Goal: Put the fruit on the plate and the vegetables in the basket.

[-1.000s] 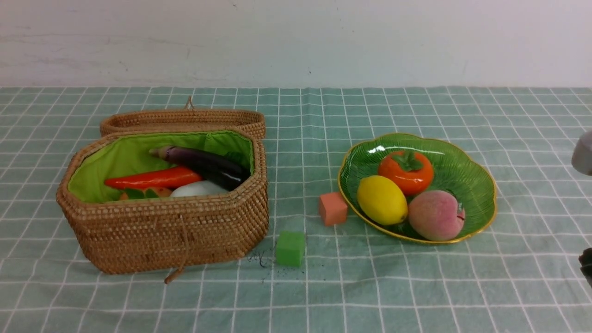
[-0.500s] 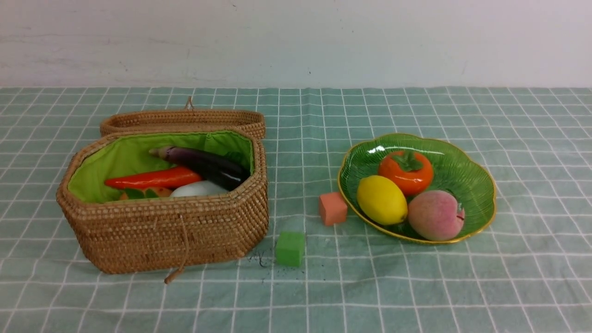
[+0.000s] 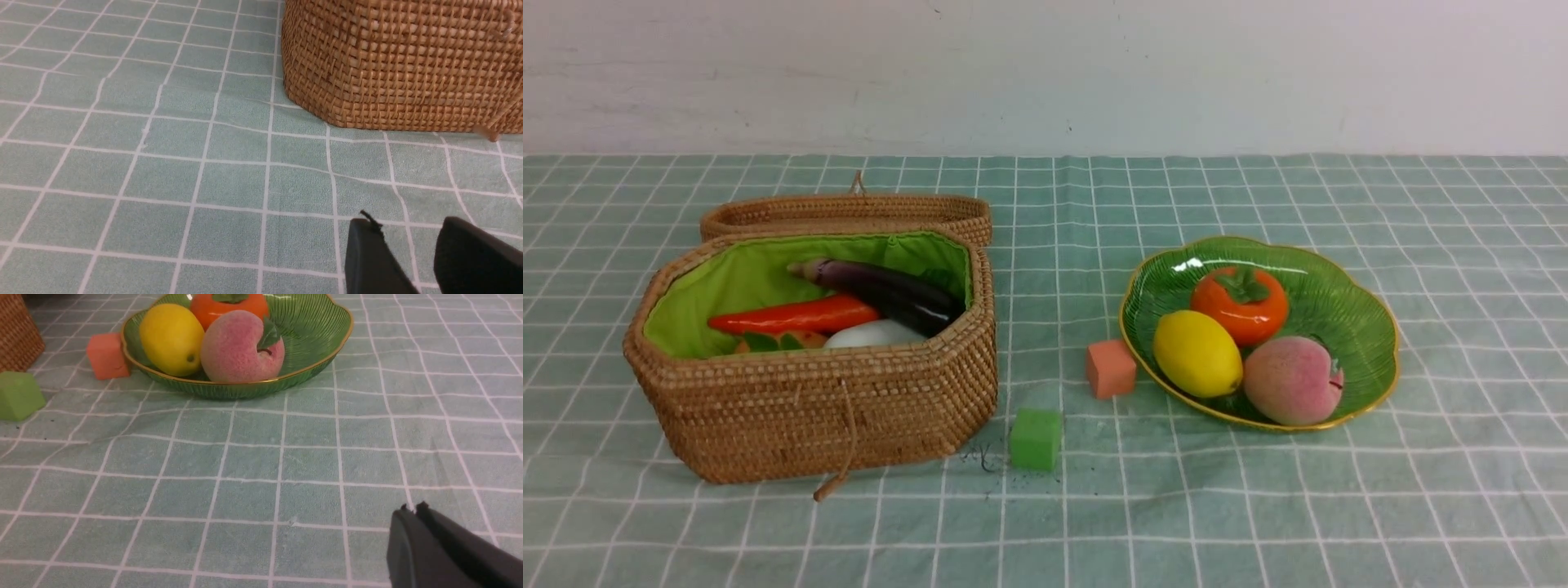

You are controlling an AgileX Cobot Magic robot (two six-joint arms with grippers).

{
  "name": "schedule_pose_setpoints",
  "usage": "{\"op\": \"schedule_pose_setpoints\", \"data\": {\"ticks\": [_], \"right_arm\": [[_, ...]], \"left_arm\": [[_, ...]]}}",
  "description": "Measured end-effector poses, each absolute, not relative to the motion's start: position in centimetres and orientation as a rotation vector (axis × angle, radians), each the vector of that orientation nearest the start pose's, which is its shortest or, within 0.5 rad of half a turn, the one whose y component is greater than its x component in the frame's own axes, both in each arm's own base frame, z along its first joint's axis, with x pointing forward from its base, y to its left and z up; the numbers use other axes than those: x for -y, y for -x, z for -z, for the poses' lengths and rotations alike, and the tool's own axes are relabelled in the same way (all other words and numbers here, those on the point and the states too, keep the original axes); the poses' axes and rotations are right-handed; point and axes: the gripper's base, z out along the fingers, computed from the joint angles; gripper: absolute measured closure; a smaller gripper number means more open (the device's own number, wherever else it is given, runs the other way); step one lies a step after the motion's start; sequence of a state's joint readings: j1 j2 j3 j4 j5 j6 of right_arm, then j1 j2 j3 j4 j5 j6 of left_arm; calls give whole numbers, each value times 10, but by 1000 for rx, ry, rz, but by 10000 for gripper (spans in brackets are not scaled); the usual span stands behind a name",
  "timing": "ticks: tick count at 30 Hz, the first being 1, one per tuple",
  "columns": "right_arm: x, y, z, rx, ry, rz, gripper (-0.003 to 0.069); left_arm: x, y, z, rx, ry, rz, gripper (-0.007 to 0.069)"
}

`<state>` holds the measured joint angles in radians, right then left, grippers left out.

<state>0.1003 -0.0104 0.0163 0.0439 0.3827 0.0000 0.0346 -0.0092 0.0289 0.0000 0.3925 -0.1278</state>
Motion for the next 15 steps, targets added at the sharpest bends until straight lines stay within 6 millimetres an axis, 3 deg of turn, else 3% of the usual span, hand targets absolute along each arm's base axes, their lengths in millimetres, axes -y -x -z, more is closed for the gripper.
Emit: {"op": "schedule_pose_setpoints", "data": {"ticks": [15], "right_arm": [[-7,-52,-174,-1873,60,-124,655]], "left_arm": [[-2,-52,-169,-1890,154,63,386]]}}
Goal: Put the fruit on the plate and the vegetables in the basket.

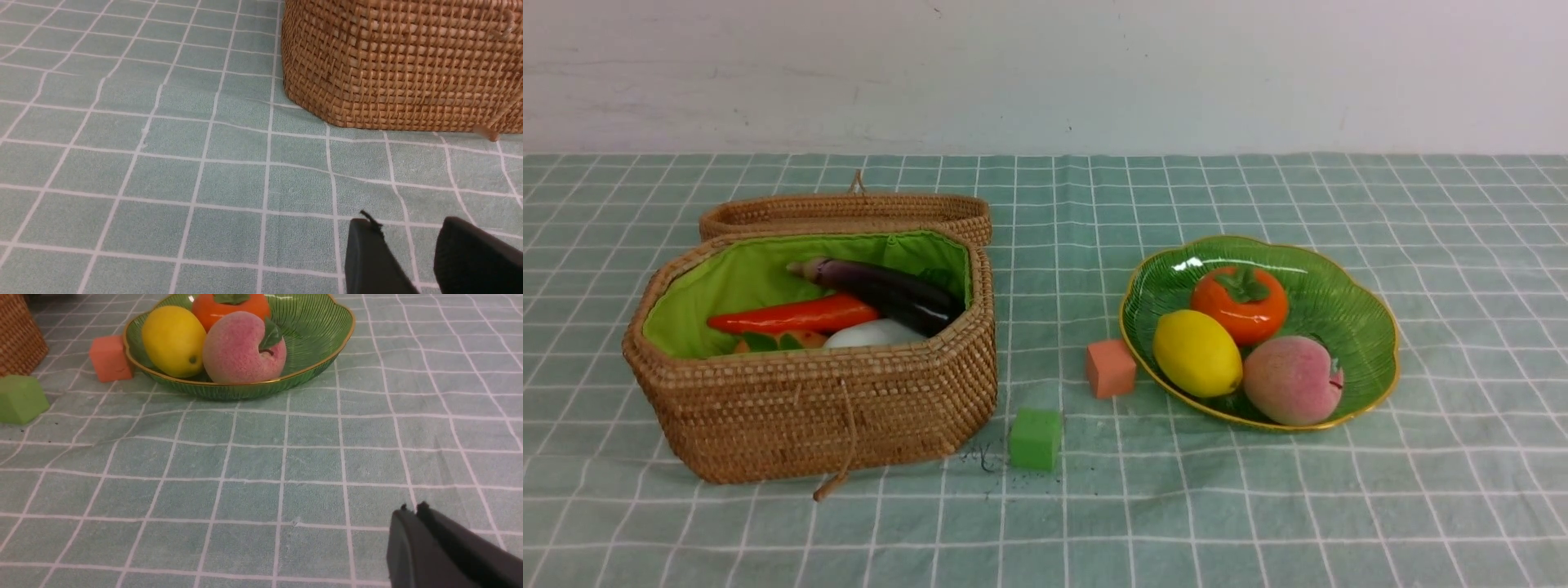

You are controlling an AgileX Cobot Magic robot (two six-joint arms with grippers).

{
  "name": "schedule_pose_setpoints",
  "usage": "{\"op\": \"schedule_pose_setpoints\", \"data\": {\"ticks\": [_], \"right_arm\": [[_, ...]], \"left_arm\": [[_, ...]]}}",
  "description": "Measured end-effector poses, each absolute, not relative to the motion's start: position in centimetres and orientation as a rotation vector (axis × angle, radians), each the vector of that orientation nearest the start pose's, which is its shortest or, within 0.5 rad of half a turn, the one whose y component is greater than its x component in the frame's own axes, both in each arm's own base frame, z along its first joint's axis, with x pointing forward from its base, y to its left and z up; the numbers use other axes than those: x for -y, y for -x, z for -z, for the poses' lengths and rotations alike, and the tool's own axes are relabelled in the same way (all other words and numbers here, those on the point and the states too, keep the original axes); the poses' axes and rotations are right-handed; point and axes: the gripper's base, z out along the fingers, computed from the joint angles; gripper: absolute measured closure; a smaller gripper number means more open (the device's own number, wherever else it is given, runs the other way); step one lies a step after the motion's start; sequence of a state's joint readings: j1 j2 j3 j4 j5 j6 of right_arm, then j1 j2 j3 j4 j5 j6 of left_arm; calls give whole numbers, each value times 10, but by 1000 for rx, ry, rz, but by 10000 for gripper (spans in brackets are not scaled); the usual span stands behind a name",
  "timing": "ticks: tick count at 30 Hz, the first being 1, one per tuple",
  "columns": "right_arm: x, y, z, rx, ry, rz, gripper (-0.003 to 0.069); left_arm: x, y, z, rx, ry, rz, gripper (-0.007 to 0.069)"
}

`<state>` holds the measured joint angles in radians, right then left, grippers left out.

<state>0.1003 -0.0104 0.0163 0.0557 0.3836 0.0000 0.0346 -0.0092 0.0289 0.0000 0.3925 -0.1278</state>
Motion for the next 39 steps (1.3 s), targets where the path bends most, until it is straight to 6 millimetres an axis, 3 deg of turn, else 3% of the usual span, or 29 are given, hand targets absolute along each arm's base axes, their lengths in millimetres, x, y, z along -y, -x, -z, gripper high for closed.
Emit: {"op": "schedule_pose_setpoints", "data": {"ticks": [39], "right_arm": [[-7,-52,-174,-1873,59,-126,633]], "left_arm": [[-1,-52,-169,-1892,132,79,386]]}}
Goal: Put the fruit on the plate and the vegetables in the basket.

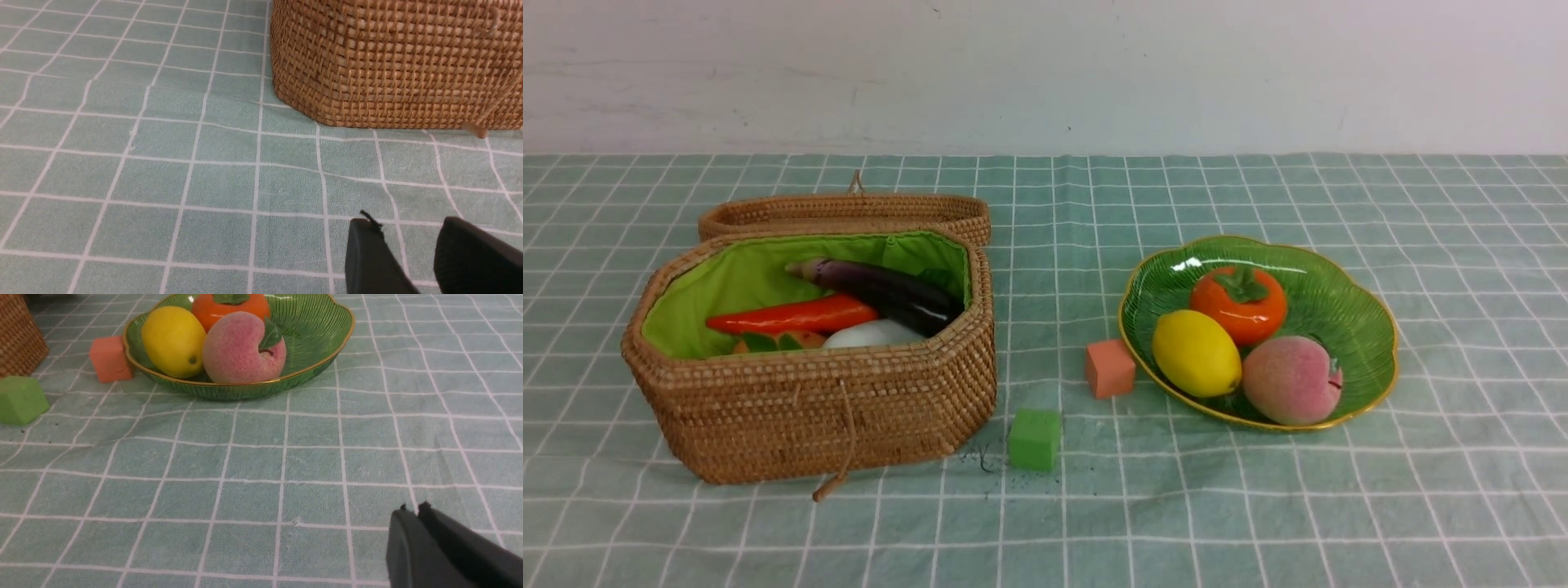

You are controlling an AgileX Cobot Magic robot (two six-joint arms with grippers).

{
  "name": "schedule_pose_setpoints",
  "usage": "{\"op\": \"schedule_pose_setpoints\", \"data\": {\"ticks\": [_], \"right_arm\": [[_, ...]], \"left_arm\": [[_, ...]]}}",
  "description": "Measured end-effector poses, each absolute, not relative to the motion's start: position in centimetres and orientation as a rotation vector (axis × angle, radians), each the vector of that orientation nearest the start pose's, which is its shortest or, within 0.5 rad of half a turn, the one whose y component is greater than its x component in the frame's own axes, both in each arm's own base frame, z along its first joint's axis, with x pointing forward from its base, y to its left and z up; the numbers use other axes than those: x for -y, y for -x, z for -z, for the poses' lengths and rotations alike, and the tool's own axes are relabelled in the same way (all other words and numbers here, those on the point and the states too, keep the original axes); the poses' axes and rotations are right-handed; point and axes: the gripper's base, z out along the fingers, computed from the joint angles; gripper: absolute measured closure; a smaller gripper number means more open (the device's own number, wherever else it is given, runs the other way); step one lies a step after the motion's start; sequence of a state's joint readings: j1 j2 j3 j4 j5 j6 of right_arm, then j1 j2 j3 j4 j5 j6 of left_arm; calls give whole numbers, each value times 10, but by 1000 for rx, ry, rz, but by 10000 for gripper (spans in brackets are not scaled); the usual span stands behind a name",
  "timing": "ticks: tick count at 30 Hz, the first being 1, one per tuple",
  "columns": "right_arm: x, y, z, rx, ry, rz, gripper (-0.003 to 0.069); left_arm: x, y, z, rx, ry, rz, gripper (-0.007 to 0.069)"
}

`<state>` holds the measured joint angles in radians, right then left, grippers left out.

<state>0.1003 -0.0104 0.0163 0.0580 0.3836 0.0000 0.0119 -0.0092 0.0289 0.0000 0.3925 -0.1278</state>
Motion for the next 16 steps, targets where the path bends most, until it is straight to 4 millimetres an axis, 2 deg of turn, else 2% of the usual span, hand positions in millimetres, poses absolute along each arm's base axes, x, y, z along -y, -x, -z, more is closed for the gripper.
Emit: {"op": "schedule_pose_setpoints", "data": {"ticks": [16], "right_arm": [[-7,-52,-174,-1873,59,-126,624]], "left_arm": [[-1,-52,-169,-1892,132,79,386]]}}
